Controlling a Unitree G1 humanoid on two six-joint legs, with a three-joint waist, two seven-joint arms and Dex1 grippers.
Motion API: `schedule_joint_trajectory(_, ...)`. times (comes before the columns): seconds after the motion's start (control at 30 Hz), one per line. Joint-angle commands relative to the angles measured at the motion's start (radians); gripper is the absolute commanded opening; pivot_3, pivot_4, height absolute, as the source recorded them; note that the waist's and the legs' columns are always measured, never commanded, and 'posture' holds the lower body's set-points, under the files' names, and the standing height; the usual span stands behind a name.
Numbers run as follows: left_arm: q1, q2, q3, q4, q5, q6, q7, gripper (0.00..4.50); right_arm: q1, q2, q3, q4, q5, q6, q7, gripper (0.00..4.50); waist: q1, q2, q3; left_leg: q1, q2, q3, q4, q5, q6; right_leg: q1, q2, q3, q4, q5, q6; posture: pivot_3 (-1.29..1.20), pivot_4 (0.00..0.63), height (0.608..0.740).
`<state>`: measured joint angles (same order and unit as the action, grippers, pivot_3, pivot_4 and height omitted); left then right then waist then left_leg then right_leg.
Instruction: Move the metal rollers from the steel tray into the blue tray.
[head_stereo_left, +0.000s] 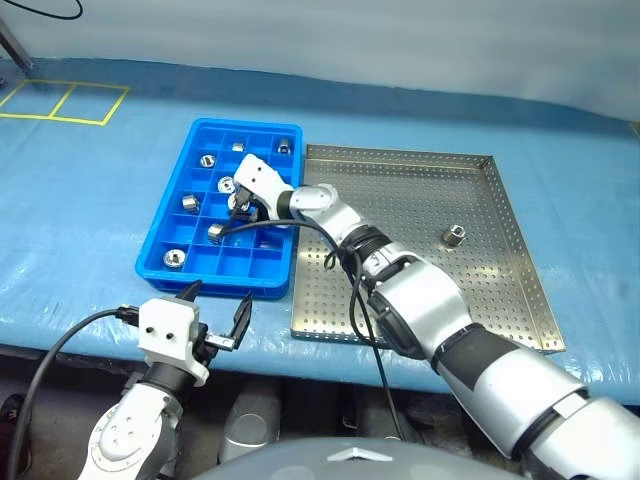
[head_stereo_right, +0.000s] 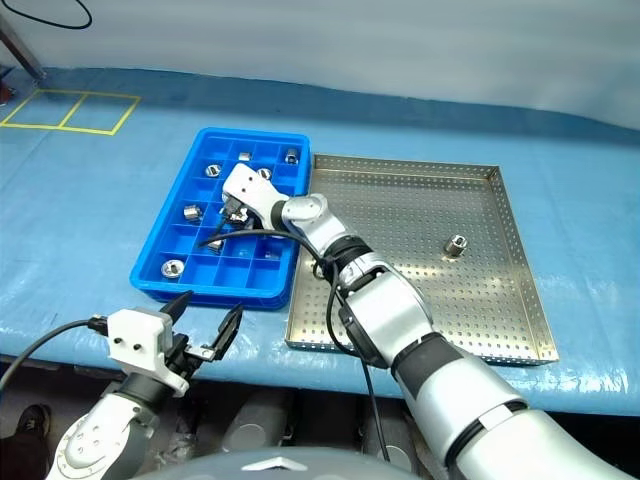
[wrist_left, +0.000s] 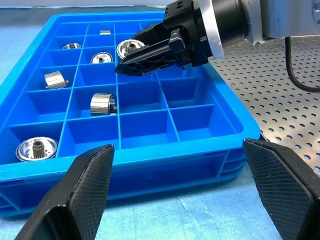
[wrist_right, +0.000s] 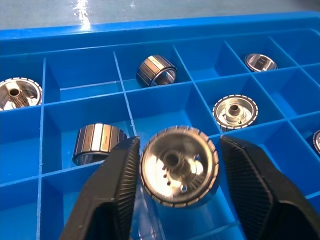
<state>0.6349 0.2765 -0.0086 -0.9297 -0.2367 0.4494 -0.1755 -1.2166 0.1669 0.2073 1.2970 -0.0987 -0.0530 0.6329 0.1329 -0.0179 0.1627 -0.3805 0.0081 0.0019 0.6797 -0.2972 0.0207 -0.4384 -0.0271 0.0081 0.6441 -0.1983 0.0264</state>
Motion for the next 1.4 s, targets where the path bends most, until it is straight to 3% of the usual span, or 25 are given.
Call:
schedule_joint_trajectory(0.03,-0.002,0.004,0.011,-0.048,0.000,-0.006,-0.003,4.50,-0.037,0.068,-0.027,-0.017,0.006,-0.024,-0.025,3.80,0.000,0.000,0.000,0.000,0.000,0.000,0.000,0.000,0.000,0.000,0.000,0.000,0.000,0.000,0.000,0.44,0.150,0.740)
schedule_joint_trajectory(0.07,-0.005,0.005,0.012,-0.047,-0.001,-0.004,-0.004,4.50,-0.036,0.069,-0.031,-0.019,0.007,-0.033,-0.032,4.08,0.000,0.000,0.000,0.000,0.000,0.000,0.000,0.000,0.000,0.000,0.000,0.000,0.000,0.000,0.000,0.44,0.150,0.740)
schedule_joint_trajectory(0.27,-0.047,0.021,0.006,-0.033,-0.011,0.012,-0.019,4.50,-0.036,0.047,-0.063,-0.074,0.029,-0.096,-0.034,4.08,-0.008,0.000,0.000,0.000,0.000,0.000,0.000,0.000,0.000,0.000,0.000,0.000,0.000,0.000,0.000,0.39,0.150,0.740)
schedule_joint_trajectory(0.4,-0.126,0.044,0.016,0.001,-0.033,0.032,-0.049,4.50,0.041,-0.038,-0.078,-0.254,0.052,-0.093,0.009,4.08,-0.016,0.001,0.001,0.000,0.000,0.000,0.000,0.000,-0.001,0.000,0.000,0.000,0.000,0.000,0.000,0.28,0.150,0.740)
schedule_joint_trajectory(0.67,-0.380,0.107,0.016,0.112,-0.117,0.099,-0.155,4.50,0.503,-0.371,-0.089,-1.154,0.030,0.314,0.049,4.08,-0.057,0.004,0.002,0.001,-0.002,-0.008,0.005,0.000,0.001,0.009,-0.006,-0.004,-0.003,0.000,0.002,0.04,0.150,0.740)
schedule_joint_trajectory(0.8,-0.520,0.134,-0.003,0.181,-0.139,0.123,-0.203,4.50,0.661,-0.482,-0.132,-1.407,0.008,0.497,-0.015,4.08,-0.125,0.005,0.002,0.002,-0.001,-0.005,0.004,-0.001,0.002,0.008,-0.007,-0.003,-0.002,0.003,0.008,-0.05,0.150,0.740)
schedule_joint_trajectory(0.97,-0.650,0.138,-0.046,0.258,-0.136,0.131,-0.243,4.50,0.824,-0.525,-0.122,-1.686,0.035,0.690,-0.026,4.08,-0.180,0.006,0.002,0.004,0.000,-0.004,0.004,-0.001,0.003,0.008,0.000,0.001,-0.001,0.003,0.008,-0.13,0.150,0.740)
schedule_joint_trajectory(1.07,-0.665,0.137,-0.053,0.277,-0.132,0.126,-0.252,4.50,0.870,-0.533,-0.081,-1.774,0.063,0.755,-0.006,4.08,-0.209,0.006,0.002,0.005,0.001,-0.003,0.004,-0.001,0.003,0.008,0.001,0.003,0.000,0.003,0.008,-0.15,0.150,0.740)
schedule_joint_trajectory(1.3,-0.647,0.133,-0.065,0.274,-0.120,0.115,-0.252,4.50,0.856,-0.580,-0.086,-1.672,0.038,0.772,-0.061,4.08,-0.214,0.005,0.002,0.005,0.000,-0.001,0.007,-0.002,0.004,0.009,-0.002,0.006,-0.001,0.006,0.012,-0.13,0.150,0.740)
schedule_joint_trajectory(1.4,-0.617,0.140,-0.050,0.263,-0.113,0.118,-0.242,4.50,0.891,-0.654,-0.057,-1.766,0.096,0.853,0.032,4.08,-0.210,0.005,0.002,0.004,0.000,-0.001,0.008,-0.002,0.005,0.009,-0.002,0.007,-0.001,0.006,0.013,-0.10,0.150,0.740)
